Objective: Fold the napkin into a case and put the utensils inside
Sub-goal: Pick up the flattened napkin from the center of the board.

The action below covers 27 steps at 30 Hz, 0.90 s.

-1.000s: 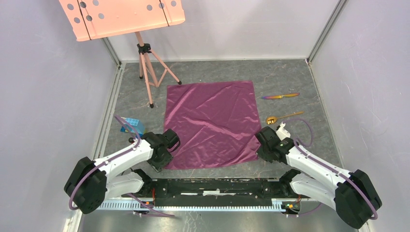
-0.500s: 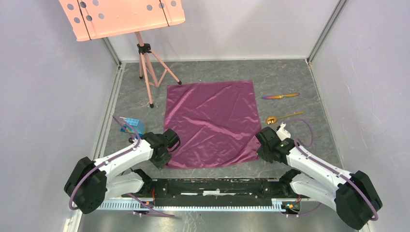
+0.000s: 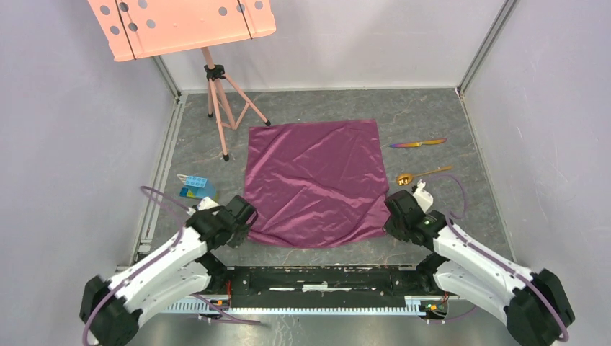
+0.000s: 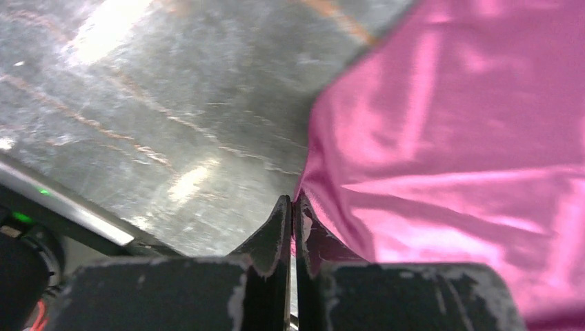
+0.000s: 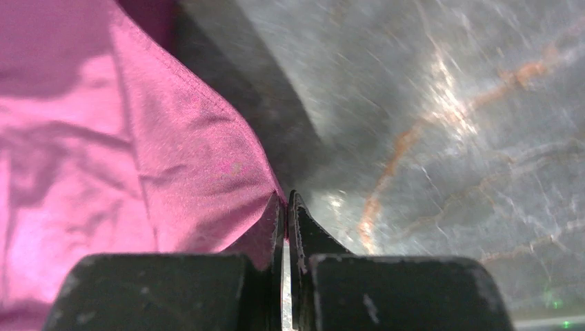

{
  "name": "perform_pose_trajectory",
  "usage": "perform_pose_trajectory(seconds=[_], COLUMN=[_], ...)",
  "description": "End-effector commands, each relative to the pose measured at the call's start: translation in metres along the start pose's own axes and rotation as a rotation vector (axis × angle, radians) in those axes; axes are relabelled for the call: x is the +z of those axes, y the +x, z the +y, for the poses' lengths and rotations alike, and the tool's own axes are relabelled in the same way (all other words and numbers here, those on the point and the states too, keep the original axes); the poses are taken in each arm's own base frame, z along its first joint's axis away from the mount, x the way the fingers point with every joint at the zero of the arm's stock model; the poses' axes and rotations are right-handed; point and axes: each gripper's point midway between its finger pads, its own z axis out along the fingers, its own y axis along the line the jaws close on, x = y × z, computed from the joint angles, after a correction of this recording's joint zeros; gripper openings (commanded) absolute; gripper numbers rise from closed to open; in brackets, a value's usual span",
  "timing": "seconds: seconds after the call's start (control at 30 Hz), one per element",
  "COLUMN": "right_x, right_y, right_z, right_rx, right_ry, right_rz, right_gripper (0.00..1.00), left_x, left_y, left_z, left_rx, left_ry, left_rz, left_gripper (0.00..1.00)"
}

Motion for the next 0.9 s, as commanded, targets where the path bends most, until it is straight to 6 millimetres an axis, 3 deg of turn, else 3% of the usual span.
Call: perform_pose_trajectory(seconds=[0.0, 0.07, 0.13, 0.2, 0.4, 0.57, 0.63, 0.73, 0.8, 0.87], right_x=[-0.023, -0.055, -0.103, -0.159, -0.317, -0.422, -0.445, -0.452, -0.430, -0.390], right_y=[-0.041, -0.064, -0.085, -0.100, -0.110, -0.110, -0.111, -0.118, -0.142, -0.174], right_z=[0.050, 0.082, 0.114, 0.133, 0.141, 0.138, 0.137, 0.142, 0.147, 0.149], right_rx=[-0.146, -0.215, -0.291, -0.348, -0.480, -0.538, -0.546, -0.555, -0.466, -0.326], right_ry=[-0.274, -0.465, -0.696, -0.883, -1.313, -1.559, -1.620, -1.609, -1.458, -1.235], right_rz=[-0.195, -0.323, -0.477, -0.617, -0.892, -0.983, -1.017, -1.057, -1.063, -1.041], right_gripper=[0.00, 0.00, 0.00, 0.00, 0.00, 0.00, 0.00, 0.00, 0.00, 0.00], left_x=[-0.055, -0.099, -0.149, -0.204, -0.362, -0.446, -0.465, -0.480, -0.470, -0.442], left_y=[-0.047, -0.070, -0.094, -0.114, -0.152, -0.152, -0.149, -0.153, -0.163, -0.173], left_z=[-0.042, -0.059, -0.072, -0.078, -0.070, -0.072, -0.078, -0.090, -0.103, -0.125], left_rx=[-0.047, -0.025, -0.001, 0.014, 0.091, 0.215, 0.246, 0.256, 0.223, 0.190], left_ry=[0.278, 0.451, 0.647, 0.852, 1.346, 1.573, 1.632, 1.664, 1.590, 1.448], left_rz=[-0.143, -0.201, -0.279, -0.352, -0.540, -0.573, -0.571, -0.597, -0.630, -0.648], left_gripper=[0.02, 0.02, 0.02, 0.02, 0.02, 0.02, 0.02, 0.02, 0.02, 0.02])
